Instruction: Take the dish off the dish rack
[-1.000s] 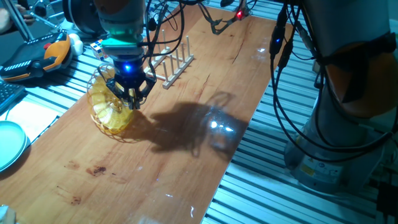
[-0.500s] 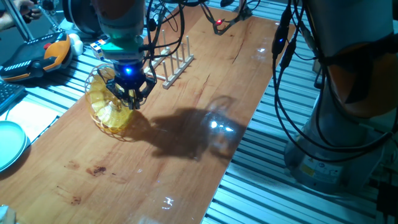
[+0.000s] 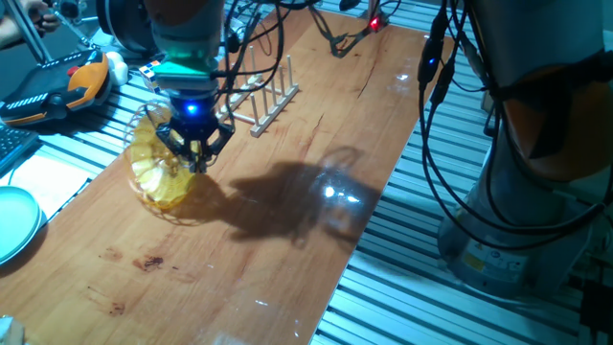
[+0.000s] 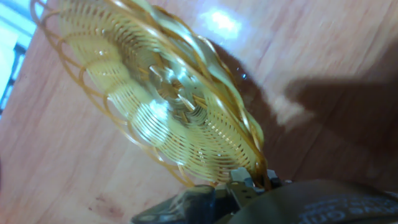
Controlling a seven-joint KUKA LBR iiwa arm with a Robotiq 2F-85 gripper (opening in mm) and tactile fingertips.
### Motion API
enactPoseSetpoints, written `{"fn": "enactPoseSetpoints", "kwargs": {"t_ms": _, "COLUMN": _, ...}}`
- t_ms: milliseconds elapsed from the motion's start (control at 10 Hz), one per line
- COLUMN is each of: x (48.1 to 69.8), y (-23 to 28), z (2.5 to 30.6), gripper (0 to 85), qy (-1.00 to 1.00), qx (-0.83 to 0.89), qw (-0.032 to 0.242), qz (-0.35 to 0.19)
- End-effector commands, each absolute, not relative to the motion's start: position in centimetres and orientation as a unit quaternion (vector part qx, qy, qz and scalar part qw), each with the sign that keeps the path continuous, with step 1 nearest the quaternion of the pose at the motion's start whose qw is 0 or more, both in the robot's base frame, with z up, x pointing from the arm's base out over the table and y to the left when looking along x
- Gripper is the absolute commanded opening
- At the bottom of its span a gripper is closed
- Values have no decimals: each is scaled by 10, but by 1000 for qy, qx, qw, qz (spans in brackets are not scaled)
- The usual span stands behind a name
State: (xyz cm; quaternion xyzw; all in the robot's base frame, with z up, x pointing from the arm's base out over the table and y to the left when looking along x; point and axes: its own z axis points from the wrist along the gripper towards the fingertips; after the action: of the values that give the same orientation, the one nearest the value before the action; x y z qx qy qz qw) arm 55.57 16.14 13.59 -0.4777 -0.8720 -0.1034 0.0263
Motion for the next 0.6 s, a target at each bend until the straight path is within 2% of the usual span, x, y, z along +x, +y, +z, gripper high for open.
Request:
{"fn": "enactPoseSetpoints", "kwargs": {"t_ms": 0, "x": 557, "y": 165, "z": 136, "gripper": 7, "qy": -872, "qx": -478, "qw": 27, "qz": -103}}
{"fn": "enactPoseSetpoints", "kwargs": {"t_ms": 500, "x": 565, "y": 187, "z": 125, "gripper": 7, "qy": -861, "qx": -494, "qw": 39, "qz": -114}}
